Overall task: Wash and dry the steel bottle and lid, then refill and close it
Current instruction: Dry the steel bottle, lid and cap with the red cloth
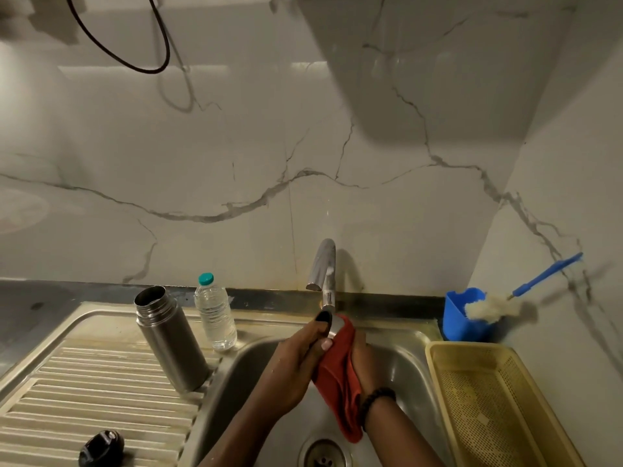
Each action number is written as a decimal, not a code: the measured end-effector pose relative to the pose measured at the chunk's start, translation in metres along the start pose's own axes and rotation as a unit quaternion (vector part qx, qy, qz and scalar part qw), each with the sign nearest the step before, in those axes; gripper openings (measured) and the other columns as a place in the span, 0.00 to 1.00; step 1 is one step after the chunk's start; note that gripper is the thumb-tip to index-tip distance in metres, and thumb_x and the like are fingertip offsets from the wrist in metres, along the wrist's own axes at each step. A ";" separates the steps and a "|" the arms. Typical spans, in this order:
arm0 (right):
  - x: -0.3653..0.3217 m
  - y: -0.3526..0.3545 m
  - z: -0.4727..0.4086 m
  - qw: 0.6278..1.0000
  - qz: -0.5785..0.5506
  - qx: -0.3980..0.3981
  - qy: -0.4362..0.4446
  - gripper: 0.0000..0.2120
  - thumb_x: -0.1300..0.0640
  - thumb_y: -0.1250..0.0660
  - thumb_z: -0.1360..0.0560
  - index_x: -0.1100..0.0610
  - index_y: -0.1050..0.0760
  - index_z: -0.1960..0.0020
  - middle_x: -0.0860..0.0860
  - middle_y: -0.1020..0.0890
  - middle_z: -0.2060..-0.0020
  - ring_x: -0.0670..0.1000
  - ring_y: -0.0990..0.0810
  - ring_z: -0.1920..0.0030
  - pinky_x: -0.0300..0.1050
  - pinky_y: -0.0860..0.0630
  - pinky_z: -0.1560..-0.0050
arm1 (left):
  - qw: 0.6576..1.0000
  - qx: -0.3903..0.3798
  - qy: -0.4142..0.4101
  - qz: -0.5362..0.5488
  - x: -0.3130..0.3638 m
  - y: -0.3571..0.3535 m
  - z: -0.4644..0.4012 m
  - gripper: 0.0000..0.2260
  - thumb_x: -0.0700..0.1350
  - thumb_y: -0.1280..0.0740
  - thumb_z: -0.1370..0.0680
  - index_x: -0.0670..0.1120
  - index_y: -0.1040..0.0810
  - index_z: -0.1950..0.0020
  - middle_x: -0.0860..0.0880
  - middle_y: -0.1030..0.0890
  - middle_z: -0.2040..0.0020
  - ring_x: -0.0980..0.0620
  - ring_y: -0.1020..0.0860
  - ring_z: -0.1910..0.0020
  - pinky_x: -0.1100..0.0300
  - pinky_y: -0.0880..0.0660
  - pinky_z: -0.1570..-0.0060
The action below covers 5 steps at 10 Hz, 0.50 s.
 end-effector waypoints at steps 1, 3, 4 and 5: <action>0.011 0.008 0.004 0.996 0.086 0.001 0.033 0.12 0.50 0.47 0.16 0.46 0.24 0.48 0.52 0.18 0.48 0.52 0.19 0.48 0.53 0.23 0.43 | 0.999 0.011 0.007 -0.040 -0.017 -0.006 0.005 0.09 0.48 0.41 0.15 0.57 0.23 0.46 0.55 0.21 0.55 0.55 0.21 0.54 0.67 0.26 0.54; 0.008 0.002 0.006 0.987 0.085 0.075 0.110 0.20 0.40 0.44 0.20 0.54 0.24 0.45 0.55 0.17 0.59 0.52 0.17 0.61 0.43 0.22 0.63 | 0.995 0.018 0.086 0.053 -0.017 -0.024 0.012 0.10 0.47 0.42 0.16 0.48 0.21 0.46 0.48 0.18 0.55 0.50 0.19 0.55 0.59 0.21 0.53; 0.003 0.000 0.011 0.971 0.114 0.071 0.200 0.19 0.41 0.44 0.22 0.52 0.23 0.44 0.50 0.17 0.62 0.44 0.18 0.66 0.32 0.25 0.68 | 0.988 0.048 0.085 0.123 -0.005 -0.027 0.011 0.11 0.47 0.42 0.15 0.49 0.20 0.45 0.51 0.17 0.54 0.54 0.18 0.55 0.62 0.22 0.54; -0.001 0.003 0.018 0.962 0.064 0.099 0.247 0.17 0.42 0.45 0.22 0.51 0.22 0.49 0.48 0.17 0.63 0.43 0.19 0.65 0.34 0.24 0.66 | 0.989 0.028 0.049 0.138 0.005 -0.025 0.006 0.11 0.47 0.42 0.16 0.48 0.20 0.46 0.51 0.18 0.56 0.54 0.19 0.57 0.61 0.22 0.55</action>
Point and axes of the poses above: each hand's wrist, its own z-axis away from the middle knuckle, its own y-axis out of the back of the hand, x = y × z, the point moved 1 cm from there along -z, towards the middle knuckle
